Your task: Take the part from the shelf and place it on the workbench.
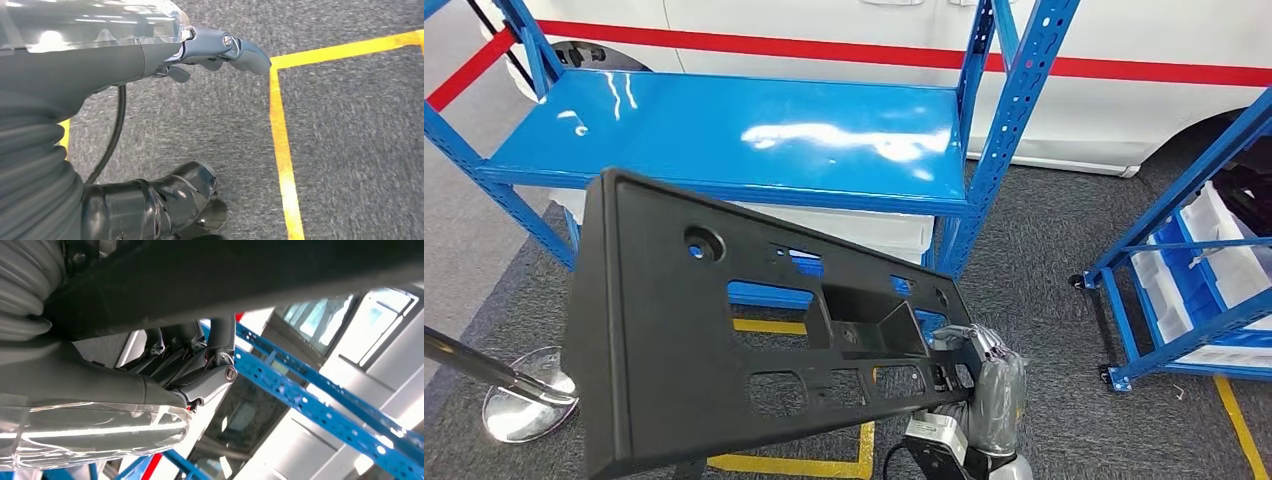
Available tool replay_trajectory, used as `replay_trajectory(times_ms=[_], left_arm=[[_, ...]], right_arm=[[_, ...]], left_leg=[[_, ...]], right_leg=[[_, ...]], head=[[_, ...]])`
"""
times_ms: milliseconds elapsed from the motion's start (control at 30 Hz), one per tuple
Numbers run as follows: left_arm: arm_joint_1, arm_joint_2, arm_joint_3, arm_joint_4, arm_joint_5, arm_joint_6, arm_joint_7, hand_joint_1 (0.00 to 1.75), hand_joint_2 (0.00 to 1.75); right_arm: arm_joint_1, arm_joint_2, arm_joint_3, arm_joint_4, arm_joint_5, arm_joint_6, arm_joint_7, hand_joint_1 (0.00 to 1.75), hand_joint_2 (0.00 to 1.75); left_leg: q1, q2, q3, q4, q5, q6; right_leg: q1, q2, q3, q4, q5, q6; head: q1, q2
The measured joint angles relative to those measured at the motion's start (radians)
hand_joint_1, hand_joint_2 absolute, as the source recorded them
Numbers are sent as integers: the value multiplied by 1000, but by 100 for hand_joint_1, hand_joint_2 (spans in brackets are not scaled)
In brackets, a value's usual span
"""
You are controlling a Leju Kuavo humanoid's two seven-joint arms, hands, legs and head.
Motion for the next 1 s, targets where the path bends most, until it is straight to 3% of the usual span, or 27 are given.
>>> replay_trajectory(times_ms=[100,167,200,267,300,333,367,400,433,500,567,667,733,800,833,867,900,933,1000], left_arm=[[0,3,0,0,-4,-14,-3,0,175],[0,5,1,0,-5,-22,-5,0,175],[0,6,2,0,-4,-24,-6,0,175],[0,9,5,0,-2,-26,-7,0,175],[1,11,6,0,-2,-27,-8,0,175],[1,11,7,0,-2,-27,-8,0,175],[1,12,7,0,-2,-28,-8,0,175],[1,12,8,0,-2,-29,-8,0,175],[0,12,9,0,-2,-30,-8,0,175],[0,12,11,0,-2,-31,-8,0,175],[1,13,12,0,-2,-32,-8,0,175],[0,13,14,0,-2,-32,-8,0,175],[0,14,14,0,-2,-32,-8,0,175],[1,16,15,0,-2,-32,-8,0,175],[2,16,16,0,-2,-32,-8,0,175],[2,17,17,0,-2,-32,-8,0,175],[3,17,18,0,-2,-32,-8,0,175],[2,18,19,0,-2,-32,-8,0,175],[2,19,21,0,-2,-32,-8,0,175]], right_arm=[[13,13,-14,-11,-1,-1,-23,175,175],[23,22,-26,-17,-4,-1,-39,175,175],[26,26,-32,-20,-8,-2,-45,175,175],[32,31,-42,-23,-15,-2,-53,175,175],[35,32,-46,-24,-18,-2,-56,175,175],[39,33,-51,-25,-19,-2,-58,175,175],[42,33,-55,-25,-20,-2,-59,175,175],[44,35,-59,-25,-20,-2,-60,175,175],[45,37,-64,-26,-20,-2,-61,175,175],[47,42,-70,-28,-20,-2,-63,175,175],[49,46,-74,-32,-20,-2,-65,175,175],[54,53,-82,-36,-20,-2,-66,175,175],[55,59,-85,-38,-20,-2,-67,175,175],[57,62,-88,-38,-22,-2,-67,175,175],[59,63,-89,-38,-25,-2,-68,175,175],[61,63,-91,-38,-27,-2,-68,175,175],[63,63,-93,-38,-29,-2,-69,175,175],[64,64,-95,-39,-31,-2,-70,175,175],[65,66,-97,-39,-33,-2,-72,175,175]], left_leg=[[-3,-3,8,-27,4,16],[0,1,8,-35,12,31],[2,4,8,-38,15,38],[1,11,6,-39,17,45],[0,14,5,-38,17,45],[-1,18,5,-37,17,45],[-2,20,5,-36,16,45],[-2,22,5,-35,15,44],[-3,24,6,-34,14,43],[-7,29,6,-30,12,37],[-10,36,4,-29,11,29],[-10,41,3,-18,-4,16],[-7,27,-31,61,-59,7],[-5,18,-89,192,-120,1],[-4,16,-107,235,-130,-2],[-3,16,-109,241,-121,-3],[-2,15,-92,207,-94,-2],[0,7,-60,143,-56,-1],[1,-23,0,19,-12,4]], right_leg=[[3,7,-8,1,5,17],[1,4,-17,22,-12,26],[0,1,-33,59,-37,30],[-3,-5,-90,188,-107,36],[-4,-6,-118,250,-132,38],[-4,-7,-134,285,-138,39],[-5,-8,-130,282,-125,38],[-5,-11,-105,236,-94,35],[-3,-19,-68,164,-57,29],[6,-42,-7,39,-15,17],[14,-50,5,2,-12,10],[5,-35,7,-10,-3,-2],[0,-27,9,-17,2,-11],[0,-16,6,-15,3,-14],[0,-9,5,-13,3,-14],[0,-2,4,-11,3,-13],[0,7,3,-8,2,-13],[0,16,4,-5,1,-11],[2,33,0,1,0,-5]], head=[[0,0],[1,0],[1,0],[1,0],[1,0],[1,0],[1,0],[1,0],[1,0],[1,0],[0,0],[0,0],[0,0],[0,0],[0,0],[0,0],[0,0],[0,0],[0,0]])
